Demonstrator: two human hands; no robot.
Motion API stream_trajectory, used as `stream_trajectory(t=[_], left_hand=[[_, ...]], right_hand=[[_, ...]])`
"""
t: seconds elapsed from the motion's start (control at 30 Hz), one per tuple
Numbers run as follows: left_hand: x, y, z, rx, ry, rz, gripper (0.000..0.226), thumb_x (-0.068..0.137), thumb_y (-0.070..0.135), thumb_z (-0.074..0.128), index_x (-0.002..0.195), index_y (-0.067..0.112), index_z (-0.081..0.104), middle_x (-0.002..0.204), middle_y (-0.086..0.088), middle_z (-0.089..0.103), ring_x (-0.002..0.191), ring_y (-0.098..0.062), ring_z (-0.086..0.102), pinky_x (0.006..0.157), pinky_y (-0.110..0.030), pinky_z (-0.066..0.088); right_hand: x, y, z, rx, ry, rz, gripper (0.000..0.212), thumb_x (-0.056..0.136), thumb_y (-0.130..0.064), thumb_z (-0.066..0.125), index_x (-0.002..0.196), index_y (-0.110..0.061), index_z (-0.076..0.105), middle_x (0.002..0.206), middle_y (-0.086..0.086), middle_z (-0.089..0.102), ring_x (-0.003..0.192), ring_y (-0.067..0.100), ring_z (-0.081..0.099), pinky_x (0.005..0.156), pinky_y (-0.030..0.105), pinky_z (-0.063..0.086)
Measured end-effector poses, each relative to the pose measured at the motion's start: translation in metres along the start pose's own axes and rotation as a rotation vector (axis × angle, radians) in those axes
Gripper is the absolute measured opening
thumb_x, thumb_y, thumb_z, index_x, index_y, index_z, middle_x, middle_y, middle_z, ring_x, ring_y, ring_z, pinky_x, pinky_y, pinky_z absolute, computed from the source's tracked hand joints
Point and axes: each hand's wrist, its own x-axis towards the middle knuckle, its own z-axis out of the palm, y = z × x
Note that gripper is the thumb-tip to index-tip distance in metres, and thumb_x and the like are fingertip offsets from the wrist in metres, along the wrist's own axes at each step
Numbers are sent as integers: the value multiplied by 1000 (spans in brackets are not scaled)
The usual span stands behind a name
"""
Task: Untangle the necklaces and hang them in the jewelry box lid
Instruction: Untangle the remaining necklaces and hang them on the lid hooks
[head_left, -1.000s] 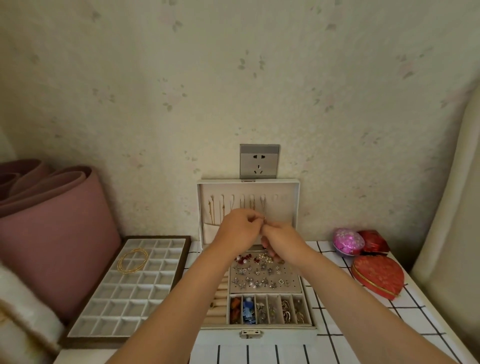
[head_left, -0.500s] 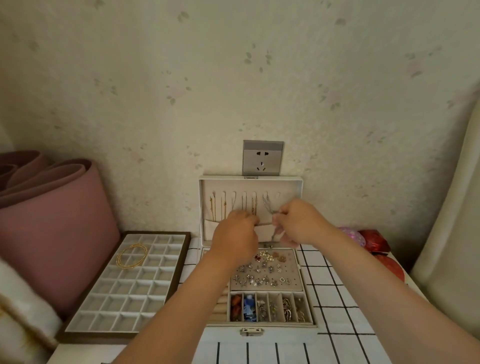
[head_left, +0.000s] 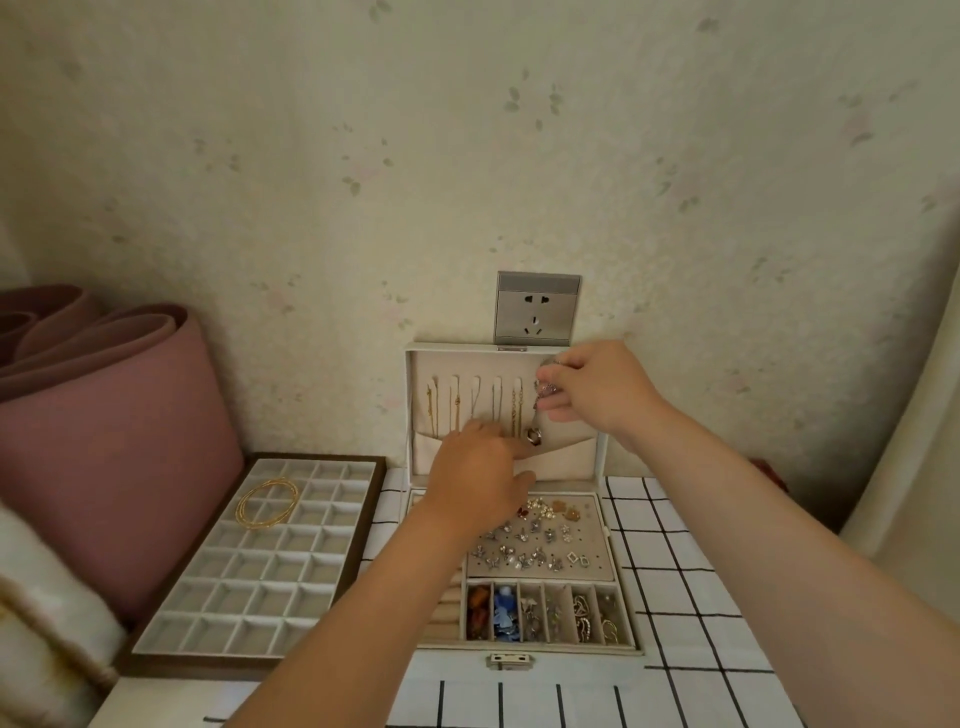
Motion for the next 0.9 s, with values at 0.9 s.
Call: stream_trajectory(t=[0.9], left_hand=[[-54, 1, -54, -59, 58, -75, 36, 93, 38, 57, 127, 29, 61, 115, 5, 62, 109, -16, 53, 92, -33, 45]], right_hand=[[-86, 20, 41, -573, -82, -275, 21, 96, -19, 57, 106, -24, 75, 99, -6, 73, 89, 12, 67, 81, 29, 54]])
